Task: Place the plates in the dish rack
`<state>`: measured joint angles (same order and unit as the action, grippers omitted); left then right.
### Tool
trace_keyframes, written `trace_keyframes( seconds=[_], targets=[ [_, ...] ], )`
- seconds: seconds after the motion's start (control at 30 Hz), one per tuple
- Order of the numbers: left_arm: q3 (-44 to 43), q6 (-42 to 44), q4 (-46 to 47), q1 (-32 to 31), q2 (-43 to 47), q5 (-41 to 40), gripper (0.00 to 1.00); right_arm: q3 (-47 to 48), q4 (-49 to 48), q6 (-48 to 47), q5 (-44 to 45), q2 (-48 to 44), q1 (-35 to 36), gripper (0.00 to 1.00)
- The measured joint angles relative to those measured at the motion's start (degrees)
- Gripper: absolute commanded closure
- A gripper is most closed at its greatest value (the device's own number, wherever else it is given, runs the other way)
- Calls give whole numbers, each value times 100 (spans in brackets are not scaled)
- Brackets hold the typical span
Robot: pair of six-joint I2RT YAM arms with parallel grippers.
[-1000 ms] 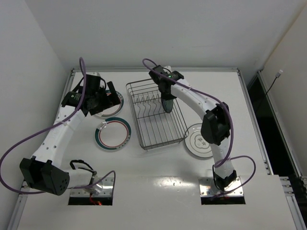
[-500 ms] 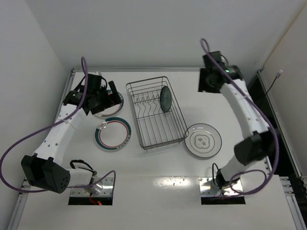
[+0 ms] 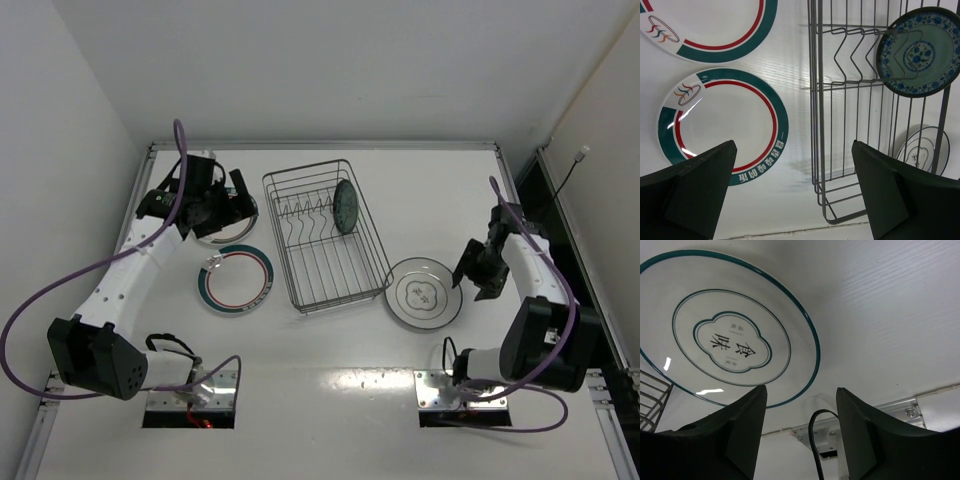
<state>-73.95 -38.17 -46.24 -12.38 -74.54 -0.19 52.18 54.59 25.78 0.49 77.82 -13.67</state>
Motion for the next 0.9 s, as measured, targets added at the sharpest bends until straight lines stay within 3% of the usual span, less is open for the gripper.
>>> trace_keyframes(
  seconds=[0.43, 0.53, 0.57, 0.6, 0.73, 0.9],
  targets=[
    [358, -162, 63, 2, 44, 55, 0, -1399, -649, -4, -1036, 420, -682, 48],
    [511, -247, 55, 2, 105, 92, 0, -1475, -859, 22, -1298, 645, -686, 78],
    [525, -262, 55, 2, 111, 92, 0, -1484, -901, 17, -1335, 710, -686, 78],
    [525, -282, 55, 2, 122, 98, 0, -1493, -942, 57, -1327, 793, -686, 87],
    [525, -304, 70, 2, 203, 109, 0, -1499, -1051, 162, -1526, 872, -726, 100],
    [525, -304, 66, 2, 245, 111, 0, -1357, -1058, 260, -1633, 872, -831, 100]
  ],
)
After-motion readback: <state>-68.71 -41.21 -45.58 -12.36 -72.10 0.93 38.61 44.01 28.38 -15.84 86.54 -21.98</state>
